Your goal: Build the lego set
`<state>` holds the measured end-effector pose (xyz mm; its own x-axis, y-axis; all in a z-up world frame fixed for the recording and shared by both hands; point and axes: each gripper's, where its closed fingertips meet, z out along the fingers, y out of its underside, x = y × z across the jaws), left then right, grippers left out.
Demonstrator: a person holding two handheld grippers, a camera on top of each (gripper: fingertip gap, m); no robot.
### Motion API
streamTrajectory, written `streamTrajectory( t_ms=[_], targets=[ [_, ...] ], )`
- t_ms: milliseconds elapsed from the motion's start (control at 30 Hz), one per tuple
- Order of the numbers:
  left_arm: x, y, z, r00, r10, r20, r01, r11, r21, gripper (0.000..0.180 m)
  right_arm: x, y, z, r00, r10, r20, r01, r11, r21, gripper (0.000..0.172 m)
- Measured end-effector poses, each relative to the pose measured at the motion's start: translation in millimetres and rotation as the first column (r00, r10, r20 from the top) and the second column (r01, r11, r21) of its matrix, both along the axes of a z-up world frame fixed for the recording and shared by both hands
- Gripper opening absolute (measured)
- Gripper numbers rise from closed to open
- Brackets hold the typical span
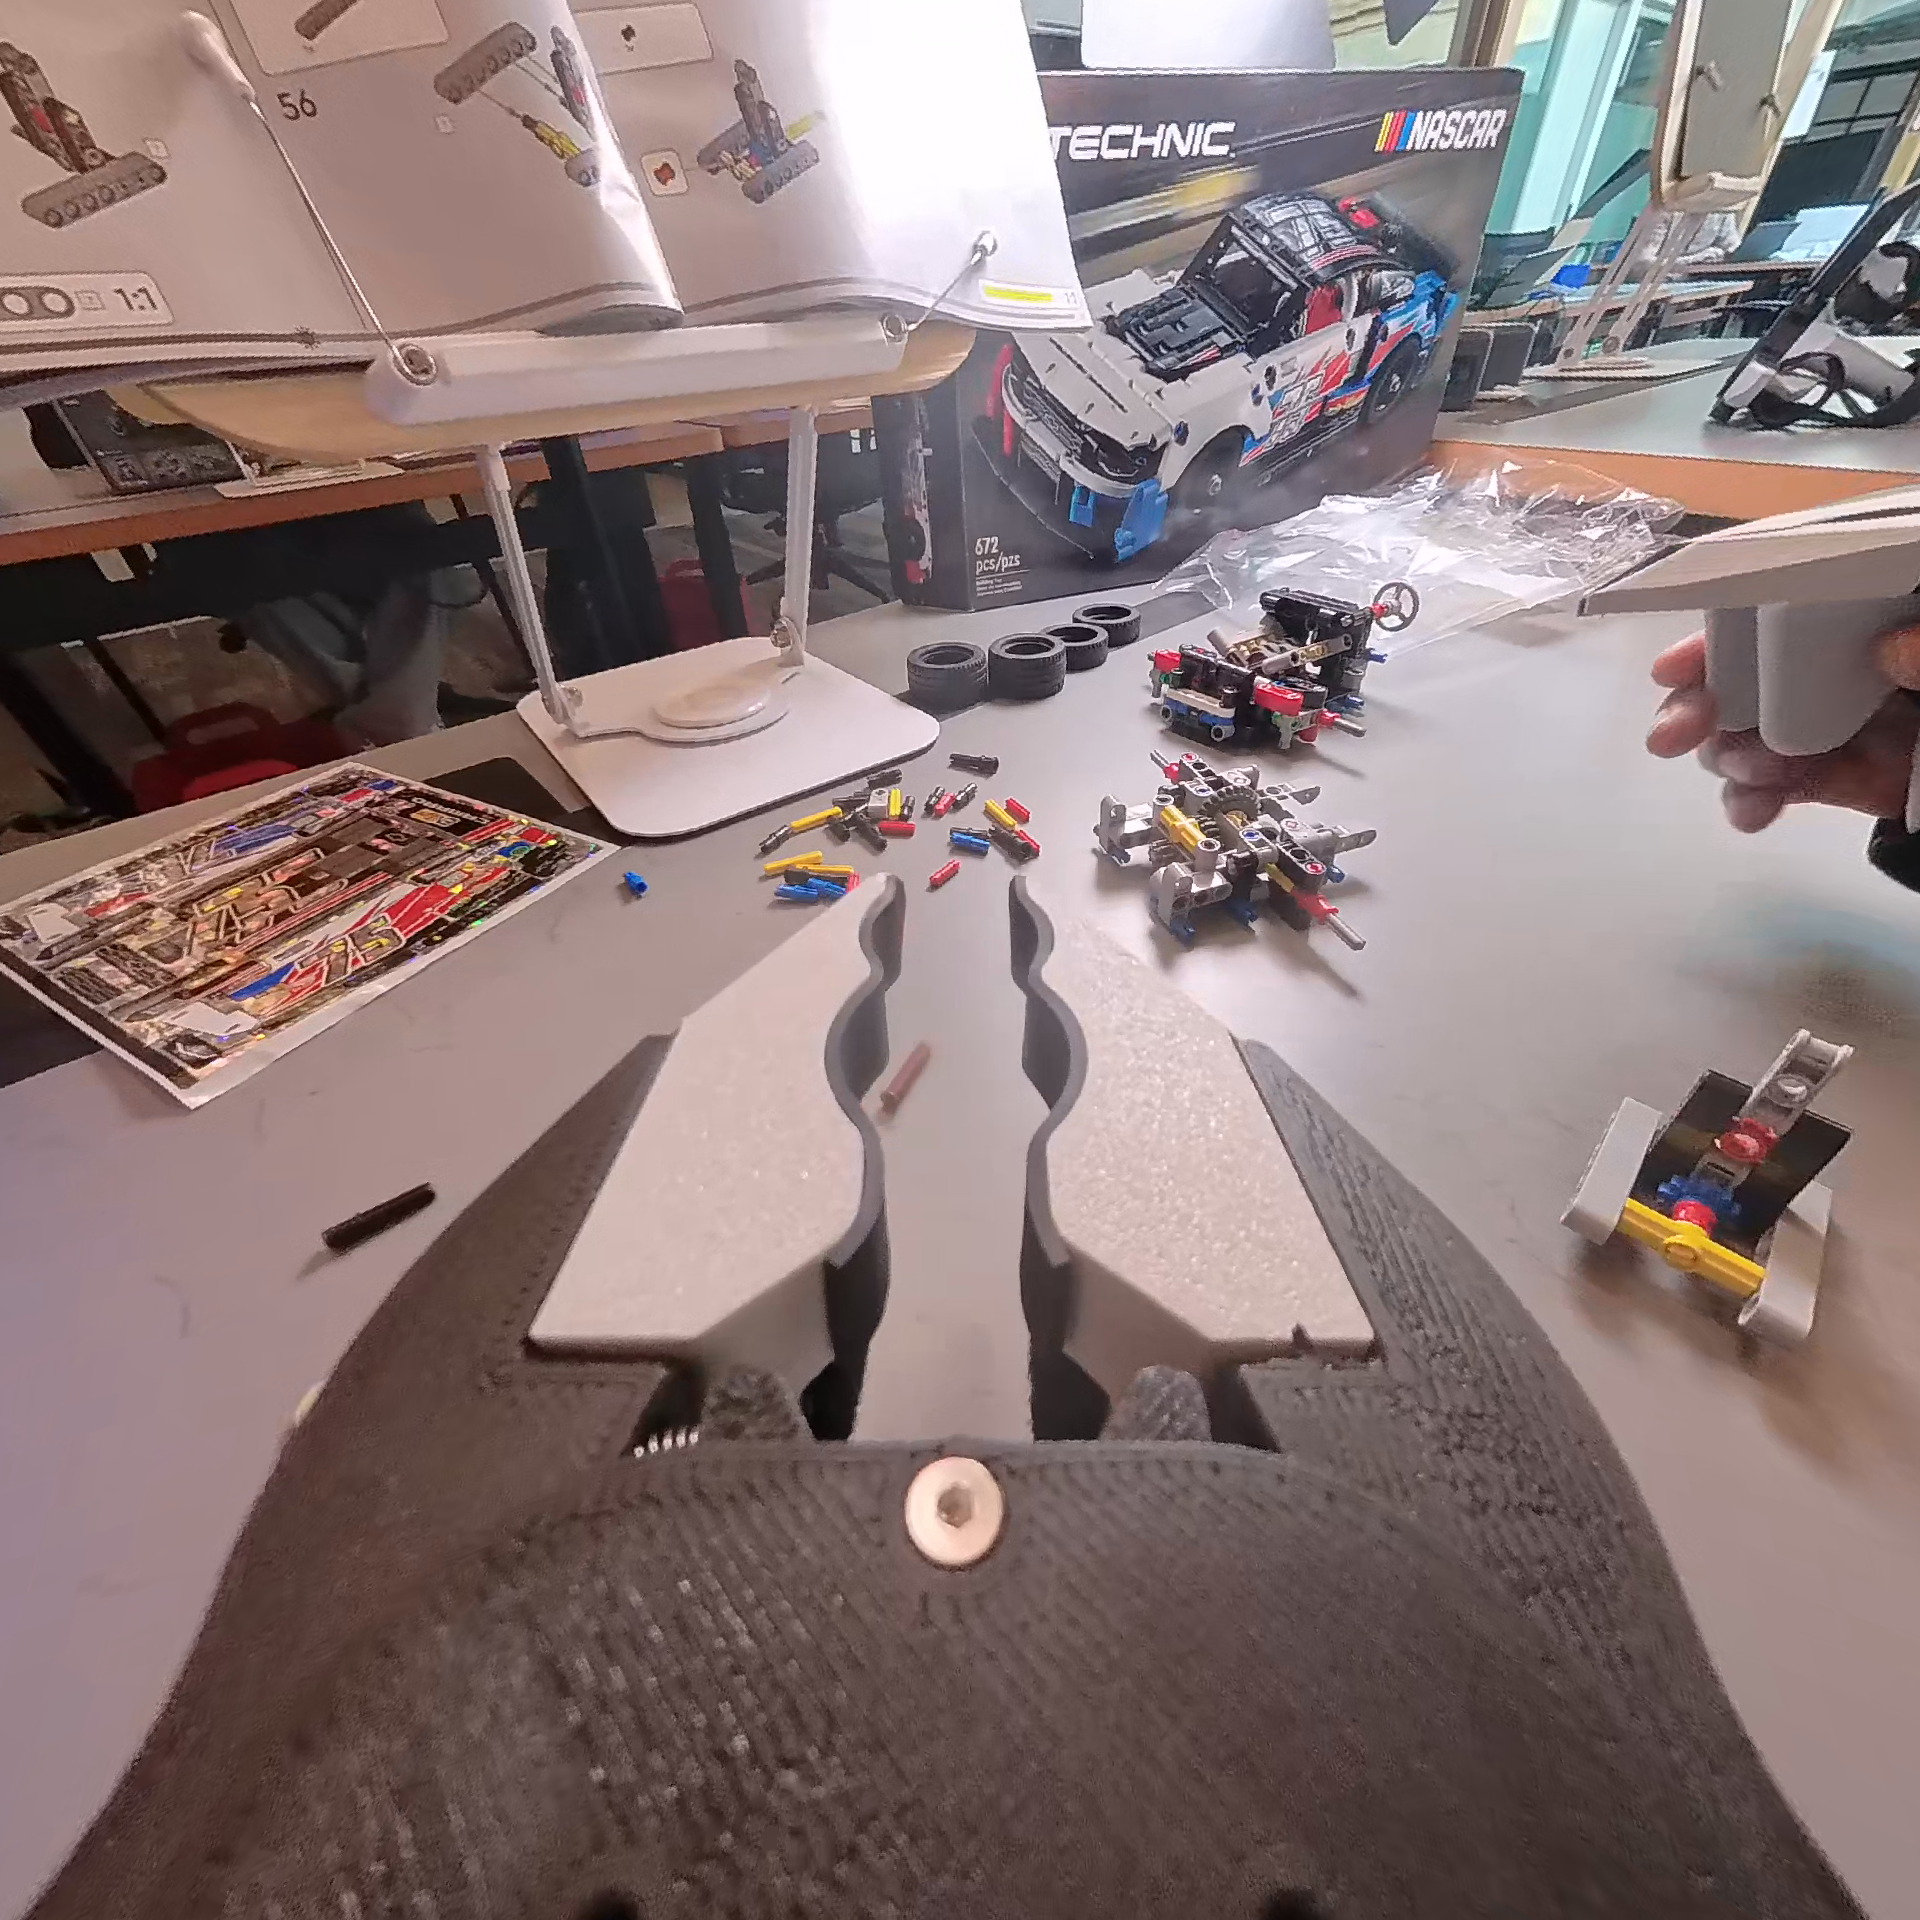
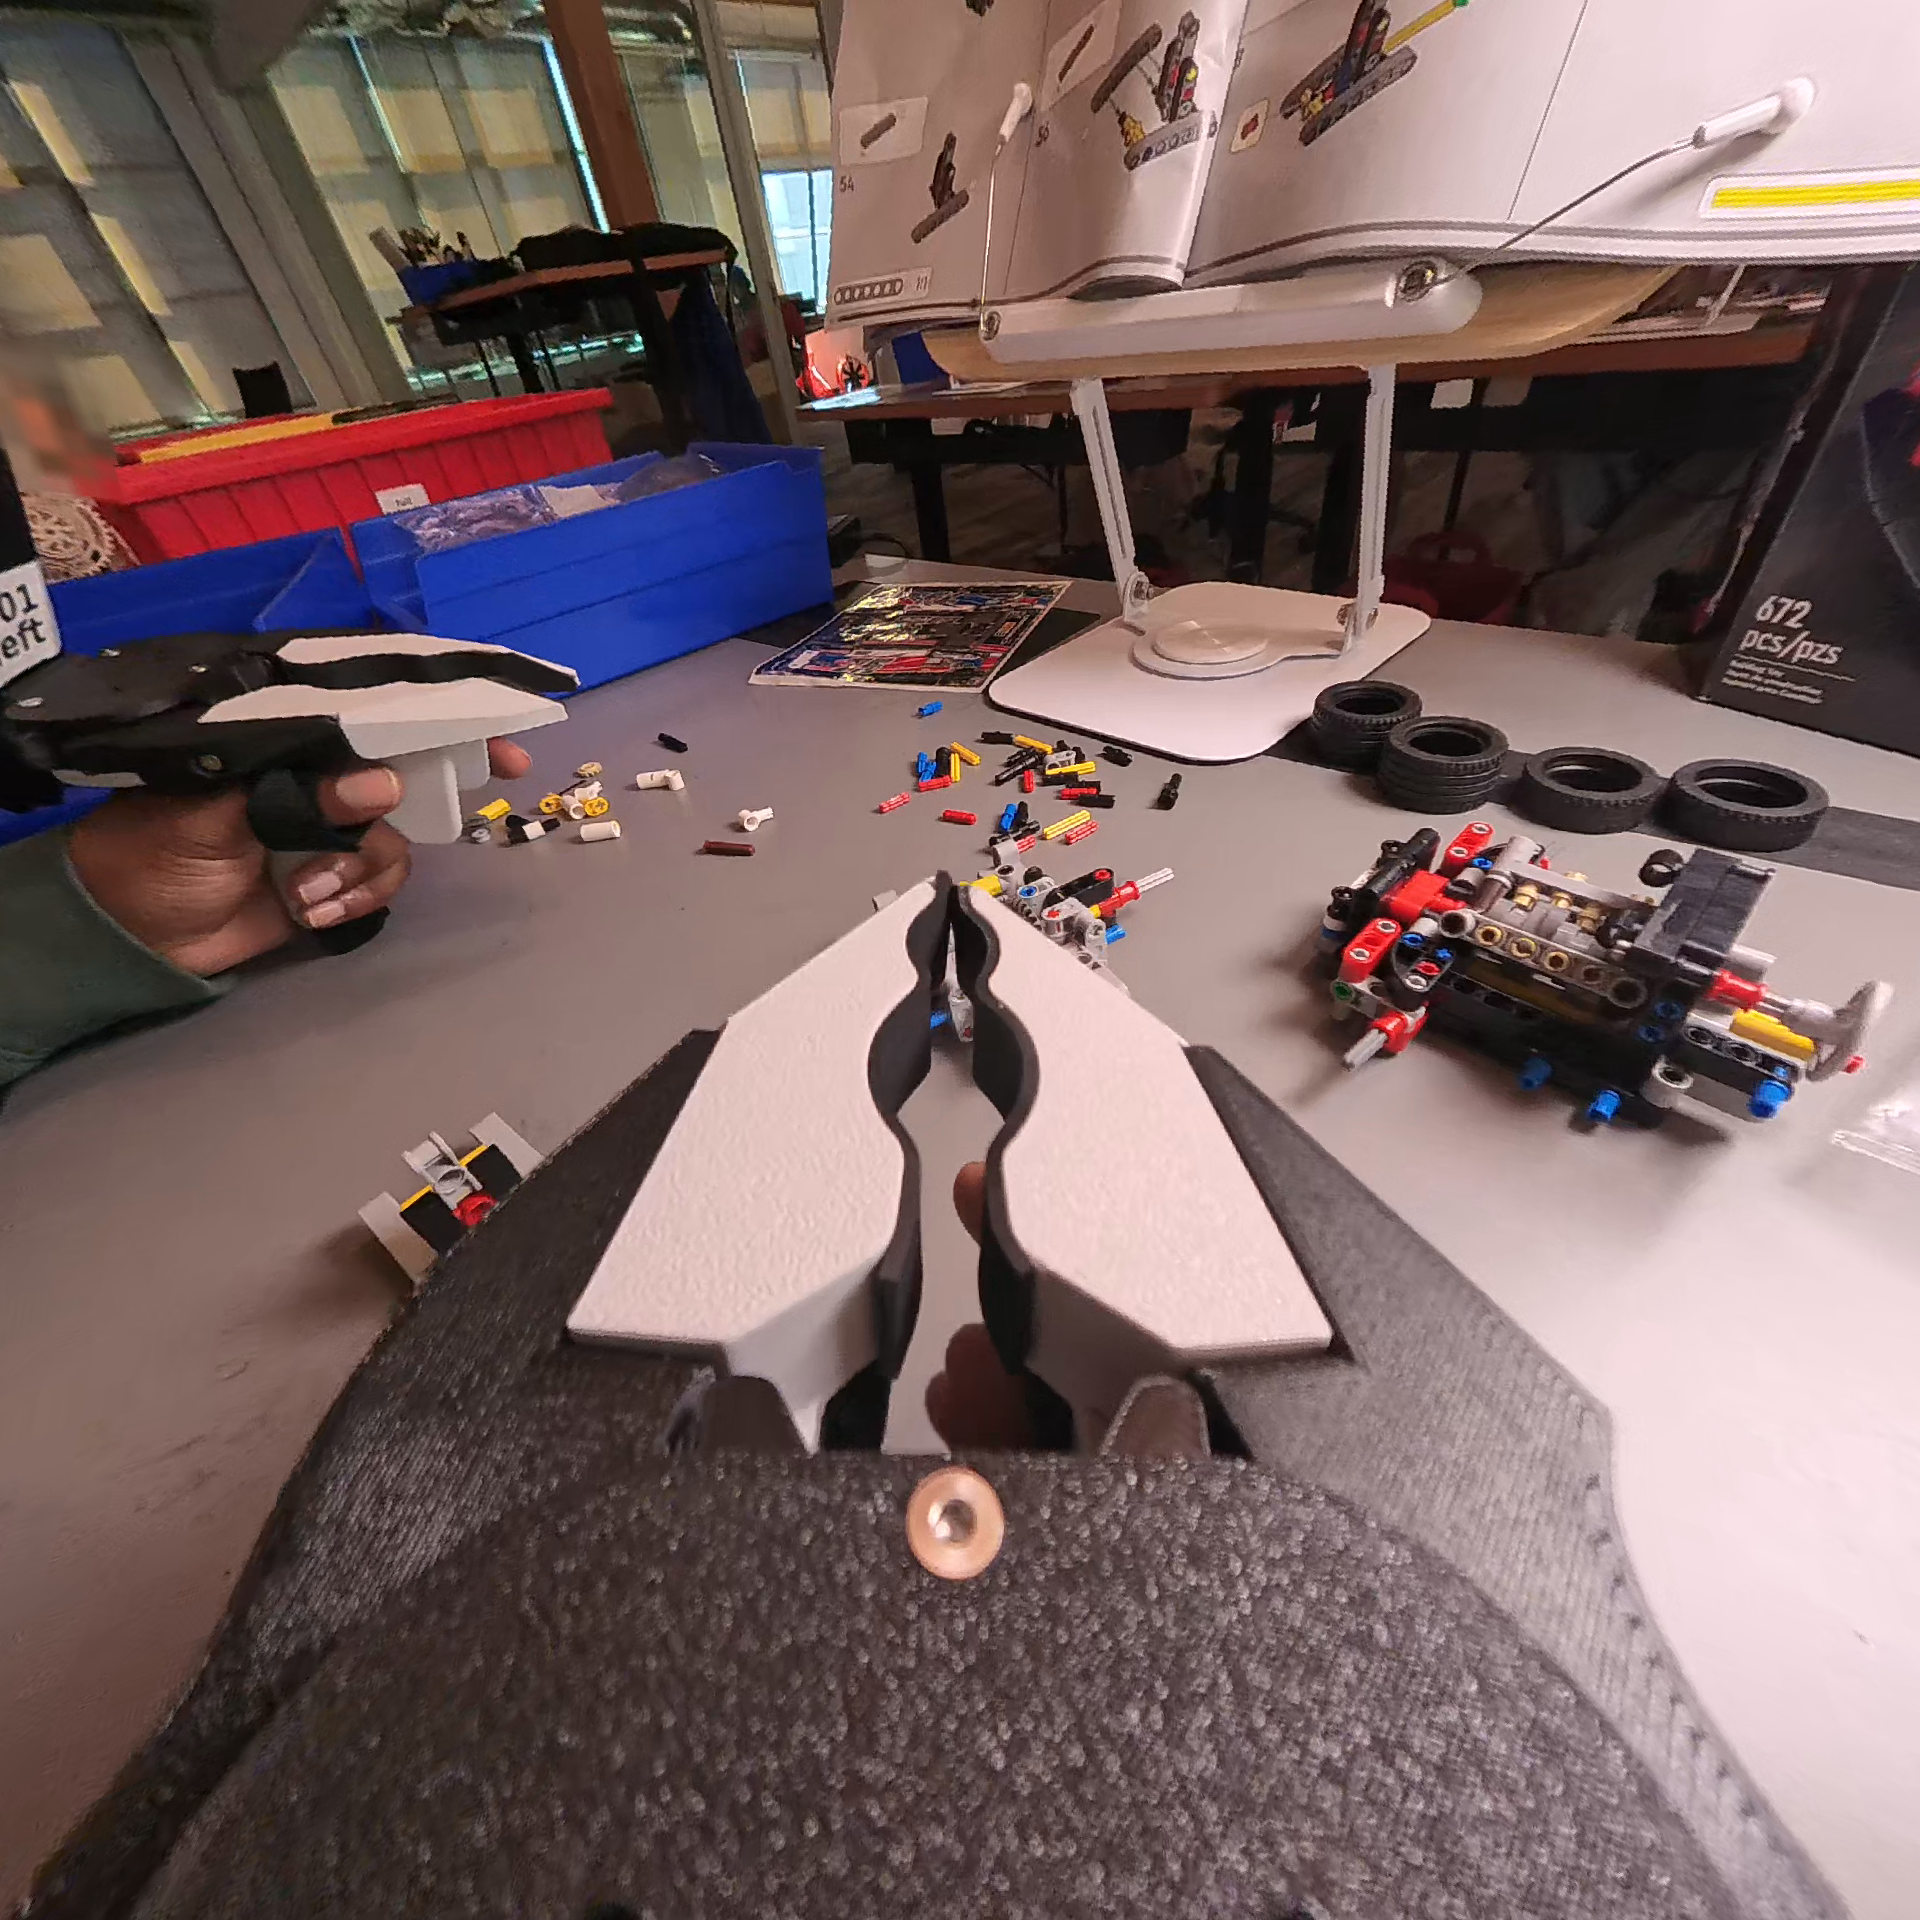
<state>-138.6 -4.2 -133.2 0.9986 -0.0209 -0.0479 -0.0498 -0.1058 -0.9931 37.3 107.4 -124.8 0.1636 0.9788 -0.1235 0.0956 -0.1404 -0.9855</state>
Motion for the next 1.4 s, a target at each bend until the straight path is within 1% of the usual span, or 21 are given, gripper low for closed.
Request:
streamTrajectory(
  t_ms=[567,1400],
  targets=[
    [11.5,-3.5,6.1,0.999,-0.04,0.01,0.04,0.999,0.014,0.018,-5.3,-13.9,-7.0,0.998,0.064,0.026,-0.065,0.998,0.026,0.0],
    [14.5,-3.8,5.0,0.999,-0.049,0.005,0.049,0.999,0.003,0.018,-5.4,-12.7,-9.5,0.998,0.053,0.036,-0.055,0.997,0.058,0.0]
  ],
)
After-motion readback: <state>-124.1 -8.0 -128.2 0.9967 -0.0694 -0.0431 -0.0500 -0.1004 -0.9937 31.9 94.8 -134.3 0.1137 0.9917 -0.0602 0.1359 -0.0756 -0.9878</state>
